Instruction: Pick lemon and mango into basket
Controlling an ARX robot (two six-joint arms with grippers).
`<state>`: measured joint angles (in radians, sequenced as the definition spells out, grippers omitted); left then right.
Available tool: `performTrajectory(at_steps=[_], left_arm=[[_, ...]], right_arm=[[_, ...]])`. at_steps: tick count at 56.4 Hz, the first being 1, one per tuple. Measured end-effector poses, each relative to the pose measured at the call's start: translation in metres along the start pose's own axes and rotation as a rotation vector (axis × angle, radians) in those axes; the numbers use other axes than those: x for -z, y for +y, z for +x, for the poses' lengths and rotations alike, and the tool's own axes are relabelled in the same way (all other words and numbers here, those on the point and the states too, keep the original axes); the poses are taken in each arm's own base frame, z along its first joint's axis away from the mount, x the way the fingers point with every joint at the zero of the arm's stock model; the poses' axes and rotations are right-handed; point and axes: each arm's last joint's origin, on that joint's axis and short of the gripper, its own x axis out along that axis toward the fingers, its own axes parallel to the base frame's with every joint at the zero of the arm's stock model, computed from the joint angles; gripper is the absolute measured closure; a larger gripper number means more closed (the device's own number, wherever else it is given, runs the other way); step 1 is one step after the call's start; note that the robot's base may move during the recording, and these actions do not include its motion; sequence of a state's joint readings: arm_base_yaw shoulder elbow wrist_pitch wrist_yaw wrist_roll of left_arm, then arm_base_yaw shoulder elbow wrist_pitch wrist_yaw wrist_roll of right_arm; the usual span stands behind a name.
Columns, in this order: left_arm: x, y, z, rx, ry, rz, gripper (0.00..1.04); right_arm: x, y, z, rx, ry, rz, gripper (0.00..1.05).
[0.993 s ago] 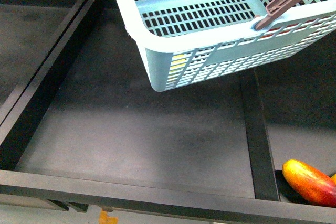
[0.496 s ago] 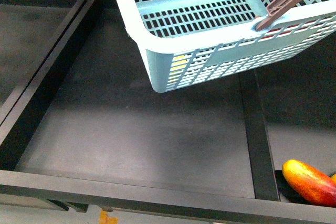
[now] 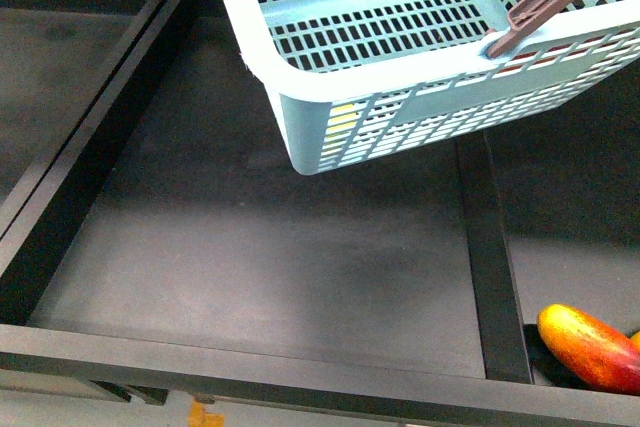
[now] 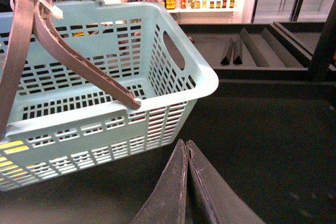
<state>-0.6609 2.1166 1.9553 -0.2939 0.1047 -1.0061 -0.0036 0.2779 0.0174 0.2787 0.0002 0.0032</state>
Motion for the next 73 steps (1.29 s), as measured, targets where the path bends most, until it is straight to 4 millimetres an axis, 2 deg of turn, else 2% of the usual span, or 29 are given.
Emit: performTrajectory(at_steps=[21, 30, 42, 73], left_arm=[[0.000, 0.000, 0.000, 0.000, 0.001, 0.000, 1.00], [0.000, 0.000, 0.000, 0.000, 0.000, -0.001, 1.00], [0.000, 0.000, 0.000, 0.000, 0.000, -0.002, 1.00], [0.000, 0.000, 0.000, 0.000, 0.000, -0.001, 1.00]], right_arm=[[0.000, 0.000, -0.007, 0.000, 0.000, 0.000, 1.03], [0.003, 0.000, -0.018, -0.002, 0.008, 0.000, 1.03], [0.003, 0.000, -0.018, -0.001, 0.006, -0.001, 1.02], [0.003, 0.000, -0.018, -0.002, 0.005, 0.000, 0.14]])
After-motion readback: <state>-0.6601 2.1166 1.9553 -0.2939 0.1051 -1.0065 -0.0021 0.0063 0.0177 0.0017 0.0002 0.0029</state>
